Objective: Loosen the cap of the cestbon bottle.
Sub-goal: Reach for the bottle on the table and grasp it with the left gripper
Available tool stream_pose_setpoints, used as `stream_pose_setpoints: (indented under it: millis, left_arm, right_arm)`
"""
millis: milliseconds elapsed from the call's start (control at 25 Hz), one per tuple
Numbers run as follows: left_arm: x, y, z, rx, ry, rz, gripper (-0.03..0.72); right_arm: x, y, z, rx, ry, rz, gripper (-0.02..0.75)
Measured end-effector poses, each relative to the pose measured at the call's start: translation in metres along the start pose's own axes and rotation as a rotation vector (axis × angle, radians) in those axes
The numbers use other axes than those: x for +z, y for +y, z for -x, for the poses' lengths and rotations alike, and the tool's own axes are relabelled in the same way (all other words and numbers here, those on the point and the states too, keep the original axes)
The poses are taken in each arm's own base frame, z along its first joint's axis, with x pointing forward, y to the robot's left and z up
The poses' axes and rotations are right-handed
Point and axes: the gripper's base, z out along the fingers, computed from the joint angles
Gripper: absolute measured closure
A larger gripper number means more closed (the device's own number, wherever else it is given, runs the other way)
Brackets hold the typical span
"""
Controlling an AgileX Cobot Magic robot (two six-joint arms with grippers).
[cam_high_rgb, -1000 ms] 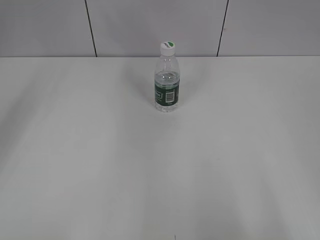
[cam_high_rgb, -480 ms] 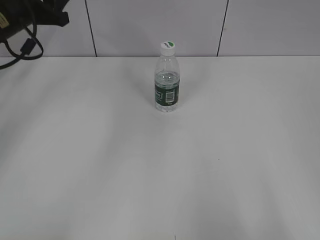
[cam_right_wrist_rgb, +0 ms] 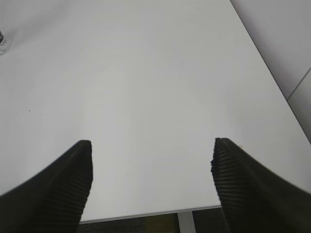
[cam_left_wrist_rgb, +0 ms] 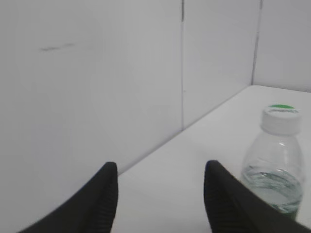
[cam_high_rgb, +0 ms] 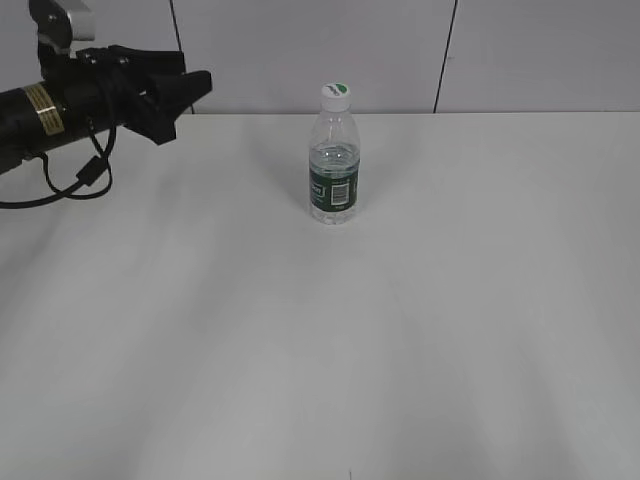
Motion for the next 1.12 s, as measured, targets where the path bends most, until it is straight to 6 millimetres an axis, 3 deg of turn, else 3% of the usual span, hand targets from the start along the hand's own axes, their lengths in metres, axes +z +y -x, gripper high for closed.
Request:
stream_pose_setpoints:
  millis: [240,520,640,840,1120]
  left_arm:
    - [0.016,-0.026,-0.027,-0.028,0.054,-0.144,0.329]
    - [0.033,-0.049,-0.060,-0.106,0.095,-0.195,0.315]
    - [0.034,-0.050,-0.062,-0.108,0.100,-0.201,0.279]
    - [0.040,-0.055,-0.066,-0.112,0.122,-0.196,0.147]
    - [0.054,-0.072,-0.071,-0.108,0.207,-0.155,0.120]
  right_arm:
    - [0.000,0.000,0.000,0.000,0.000,0.000,0.151]
    - [0.000,0.000,0.000,0.000,0.000,0.000,0.151]
    - [0.000,0.000,0.000,0.000,0.000,0.000,0.151]
    - [0.000,0.000,0.000,0.000,0.000,0.000,0.151]
    - [0.000,0.000,0.000,0.000,0.000,0.000,0.151]
